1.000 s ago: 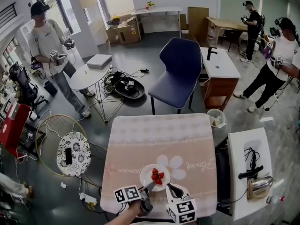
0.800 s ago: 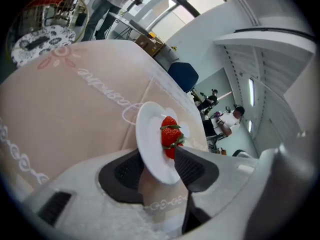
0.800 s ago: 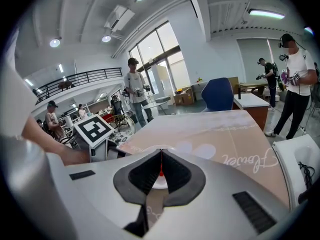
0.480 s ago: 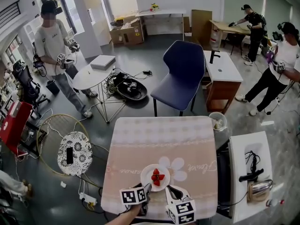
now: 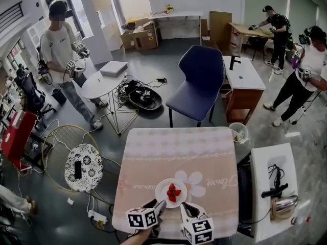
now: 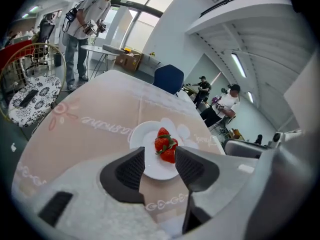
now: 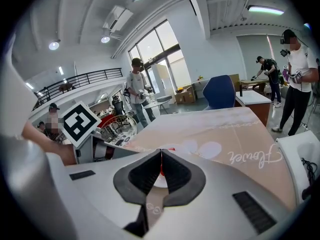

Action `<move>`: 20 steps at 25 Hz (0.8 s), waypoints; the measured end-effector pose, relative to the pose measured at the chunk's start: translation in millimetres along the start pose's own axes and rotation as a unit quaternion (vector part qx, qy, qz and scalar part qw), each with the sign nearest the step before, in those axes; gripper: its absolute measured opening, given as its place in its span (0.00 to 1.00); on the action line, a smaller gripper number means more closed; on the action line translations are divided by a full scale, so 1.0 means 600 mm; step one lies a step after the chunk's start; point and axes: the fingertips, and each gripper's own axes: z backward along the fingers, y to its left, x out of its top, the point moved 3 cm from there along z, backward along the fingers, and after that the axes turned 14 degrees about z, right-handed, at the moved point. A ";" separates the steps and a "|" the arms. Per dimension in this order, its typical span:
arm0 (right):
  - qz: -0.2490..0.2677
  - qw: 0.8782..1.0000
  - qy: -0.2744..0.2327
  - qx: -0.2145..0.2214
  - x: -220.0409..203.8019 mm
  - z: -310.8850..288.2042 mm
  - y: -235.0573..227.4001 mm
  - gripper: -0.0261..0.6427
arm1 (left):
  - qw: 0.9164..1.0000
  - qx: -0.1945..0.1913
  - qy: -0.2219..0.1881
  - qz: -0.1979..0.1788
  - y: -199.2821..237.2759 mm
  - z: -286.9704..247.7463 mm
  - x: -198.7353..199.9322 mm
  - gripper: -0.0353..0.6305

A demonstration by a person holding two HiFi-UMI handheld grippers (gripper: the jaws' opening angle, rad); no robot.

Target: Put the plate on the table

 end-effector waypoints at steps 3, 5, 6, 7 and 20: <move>-0.001 1.000 -0.007 0.005 -0.004 -0.002 0.007 0.04 | 1.000 -0.023 -0.003 -0.007 -0.020 0.019 -0.002 0.33; 0.005 1.000 -0.007 0.001 0.005 0.001 0.008 0.04 | 0.999 -0.037 -0.005 -0.009 -0.031 0.030 -0.006 0.31; 0.007 1.000 -0.007 -0.001 0.009 0.003 0.011 0.04 | 0.999 -0.043 -0.005 -0.011 -0.035 0.035 -0.008 0.29; 0.006 1.000 -0.006 -0.001 0.011 0.006 0.014 0.04 | 0.999 -0.048 -0.005 -0.014 -0.039 0.041 -0.011 0.28; 0.002 1.000 -0.001 -0.027 0.043 0.054 0.083 0.04 | 0.989 -0.128 -0.022 -0.072 -0.096 0.122 -0.014 0.11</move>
